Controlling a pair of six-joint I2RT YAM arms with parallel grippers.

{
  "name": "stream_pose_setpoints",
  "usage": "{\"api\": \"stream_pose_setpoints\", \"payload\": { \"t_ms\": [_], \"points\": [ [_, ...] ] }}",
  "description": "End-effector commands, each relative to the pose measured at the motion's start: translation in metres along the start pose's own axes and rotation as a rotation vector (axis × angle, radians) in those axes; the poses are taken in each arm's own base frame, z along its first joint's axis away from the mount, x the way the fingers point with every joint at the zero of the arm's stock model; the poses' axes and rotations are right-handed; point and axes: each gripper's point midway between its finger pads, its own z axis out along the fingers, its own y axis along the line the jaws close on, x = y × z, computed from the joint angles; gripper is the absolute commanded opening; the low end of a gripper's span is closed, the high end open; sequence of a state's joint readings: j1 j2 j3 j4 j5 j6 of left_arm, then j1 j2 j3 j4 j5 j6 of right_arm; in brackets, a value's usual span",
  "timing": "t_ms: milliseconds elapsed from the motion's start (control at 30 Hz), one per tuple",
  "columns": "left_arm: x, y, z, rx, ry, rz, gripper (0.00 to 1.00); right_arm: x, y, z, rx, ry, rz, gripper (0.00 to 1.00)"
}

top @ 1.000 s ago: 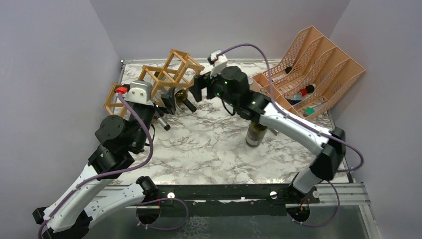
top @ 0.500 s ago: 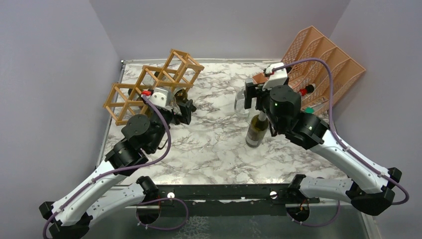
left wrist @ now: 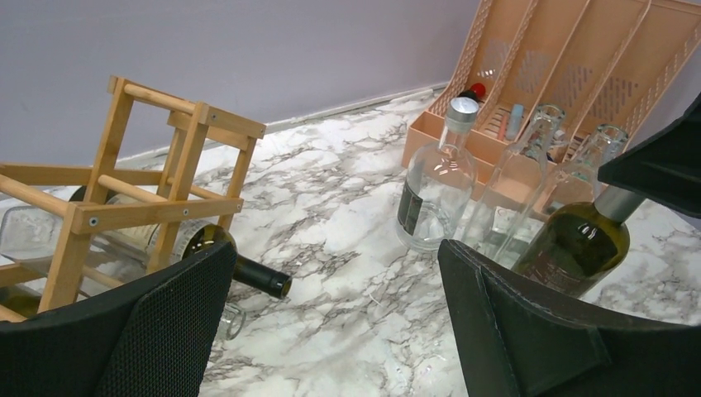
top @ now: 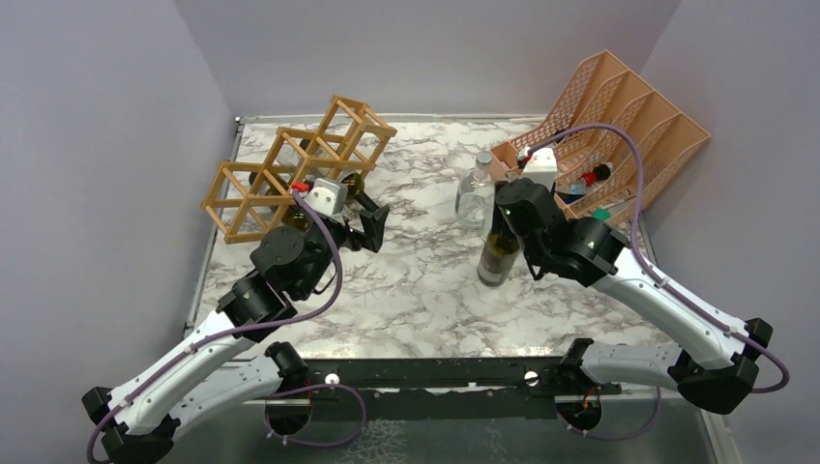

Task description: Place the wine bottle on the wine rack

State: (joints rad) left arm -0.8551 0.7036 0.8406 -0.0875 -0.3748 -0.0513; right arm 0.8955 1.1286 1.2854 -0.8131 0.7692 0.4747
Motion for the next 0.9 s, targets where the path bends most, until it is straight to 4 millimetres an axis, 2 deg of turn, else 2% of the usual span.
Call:
{"api": "stream_pose_setpoints", "payload": {
  "t_ms": [0,133,233,400,533,700,867],
  "points": [
    [-0.004,-0.008,0.001,0.038,-0.035,-0.042,0.99,0.02,-0.009,0.002,0.041,0.039,0.012,0.56],
    [0.004,-0.012,0.004,0.051,-0.015,-0.043,0.99,0.02,-0.007,0.006,0.028,0.008,0.0,0.54],
    [0.011,-0.018,0.007,0.073,-0.002,-0.044,0.99,0.015,-0.004,0.01,0.013,-0.03,-0.019,0.48],
    [0.021,-0.029,0.015,0.115,0.0,-0.061,0.99,0.008,0.001,0.011,-0.007,-0.052,-0.059,0.22],
    [0.035,-0.04,0.025,0.155,-0.002,-0.082,0.99,-0.004,0.02,0.002,-0.146,-0.075,-0.102,0.06],
    [0.051,-0.058,0.029,0.255,-0.021,-0.081,0.99,-0.029,0.048,-0.022,-0.368,-0.14,-0.129,0.01],
    [0.071,-0.093,0.023,0.464,0.001,-0.026,0.99,-0.051,0.067,-0.042,-0.502,-0.187,-0.119,0.01]
  ]
}}
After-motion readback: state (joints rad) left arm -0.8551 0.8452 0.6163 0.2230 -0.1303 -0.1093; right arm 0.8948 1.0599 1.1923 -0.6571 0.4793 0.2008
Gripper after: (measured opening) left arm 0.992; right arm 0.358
